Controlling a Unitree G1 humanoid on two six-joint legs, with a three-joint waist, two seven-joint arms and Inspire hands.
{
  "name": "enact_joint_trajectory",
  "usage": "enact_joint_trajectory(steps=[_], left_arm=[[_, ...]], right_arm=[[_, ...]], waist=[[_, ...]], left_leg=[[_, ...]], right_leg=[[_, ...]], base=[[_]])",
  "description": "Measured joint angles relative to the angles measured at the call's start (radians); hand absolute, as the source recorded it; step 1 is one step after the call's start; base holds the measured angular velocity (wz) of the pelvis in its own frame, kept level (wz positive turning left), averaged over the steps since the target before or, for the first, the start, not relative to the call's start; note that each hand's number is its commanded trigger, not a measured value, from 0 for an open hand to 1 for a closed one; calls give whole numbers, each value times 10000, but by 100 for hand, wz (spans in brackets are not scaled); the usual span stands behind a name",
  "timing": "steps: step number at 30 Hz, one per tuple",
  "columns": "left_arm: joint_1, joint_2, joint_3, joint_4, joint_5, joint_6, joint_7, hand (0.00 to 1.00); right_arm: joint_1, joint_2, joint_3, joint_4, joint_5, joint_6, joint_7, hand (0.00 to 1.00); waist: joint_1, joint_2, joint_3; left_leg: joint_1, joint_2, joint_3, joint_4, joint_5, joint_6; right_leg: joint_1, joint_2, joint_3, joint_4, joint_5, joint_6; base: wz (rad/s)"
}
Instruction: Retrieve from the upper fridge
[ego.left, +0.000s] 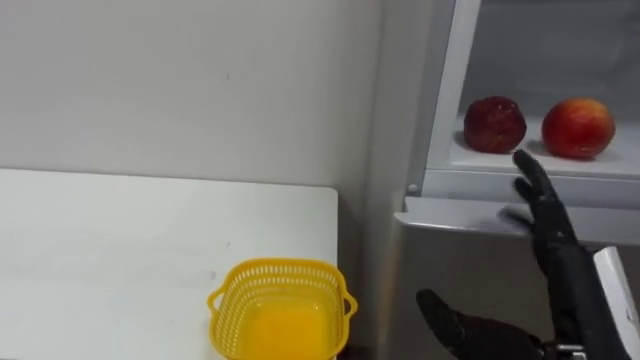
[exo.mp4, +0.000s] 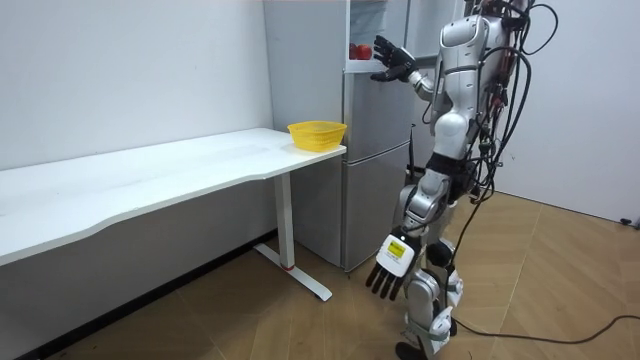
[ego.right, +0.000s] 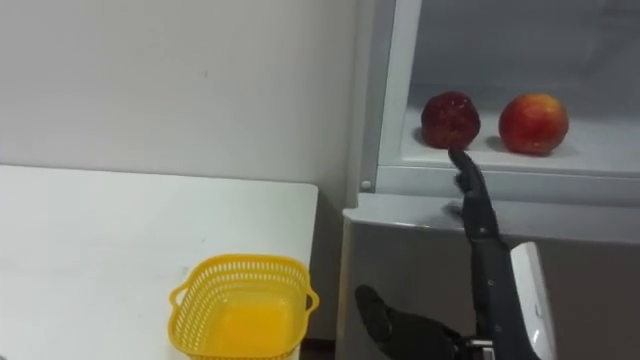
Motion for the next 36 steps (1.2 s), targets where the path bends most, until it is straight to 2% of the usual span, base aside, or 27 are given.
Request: enact_joint_trajectory(steps=[4,10,14,21,24,26,28,32,34,36], left_arm=[[-21,-1,5,-14,565,-46,9,0],[38,2,2,-10,577,-47,12,0],[61,2,3,-10,651,-45,12,0],[105,4,-29,-17,655,25,-22,0],[102,3,-24,-31,656,47,-22,0],[111,14,-4,-123,746,114,-28,0],[112,73,59,-292,848,160,-73,0],[-14,90,83,-293,867,361,-172,0],[-63,92,99,-371,977,502,-187,0],[-60,102,254,-446,1210,533,-224,0]], right_arm=[[-109,-13,-6,-447,-161,-132,-264,0],[-111,-30,-26,-713,-225,-462,-807,0],[-111,-54,-28,-713,-227,-462,-872,0],[-270,-136,-80,-702,-32,-454,-888,0],[-527,-177,-350,-692,18,-455,-990,0],[-748,-335,-546,-537,183,-455,-1071,0],[-822,-720,-902,-269,544,-450,-1080,0],[-1511,-936,-1297,302,1497,-63,-936,0],[-2364,-1134,-1647,974,1941,229,-862,0],[-2842,-1358,-1876,1414,1985,344,-853,0]], waist=[[-5,92,-64],[-46,106,-72],[-47,60,-57],[-117,-87,26],[-125,-174,-5],[-183,-233,-20],[-278,-342,-31],[-303,-485,-20],[-299,-572,22],[-298,-637,29]], left_leg=[[47,1,19,-14,0,0],[102,6,20,-92,1,1],[105,4,25,-88,1,1],[69,4,3,-94,1,1],[-2,7,-28,-85,1,1],[-2,5,-64,-85,2,1],[29,0,-229,-90,1,1],[82,6,-240,-124,1,1],[96,6,-256,-125,1,1],[99,5,-359,-124,1,1]], right_leg=[[12,3,9,16,2,-2],[18,16,24,36,3,-3],[29,20,61,40,2,-3],[29,12,3,-19,2,-2],[46,12,-31,-162,37,8],[84,-13,-117,-199,42,12],[291,-23,-252,-456,89,26],[366,-22,-300,-490,101,23],[370,-23,-305,-472,103,22],[373,-23,-316,-473,104,20]], base=[[-1],[0],[0],[1],[5],[12],[20],[1],[0],[5]])
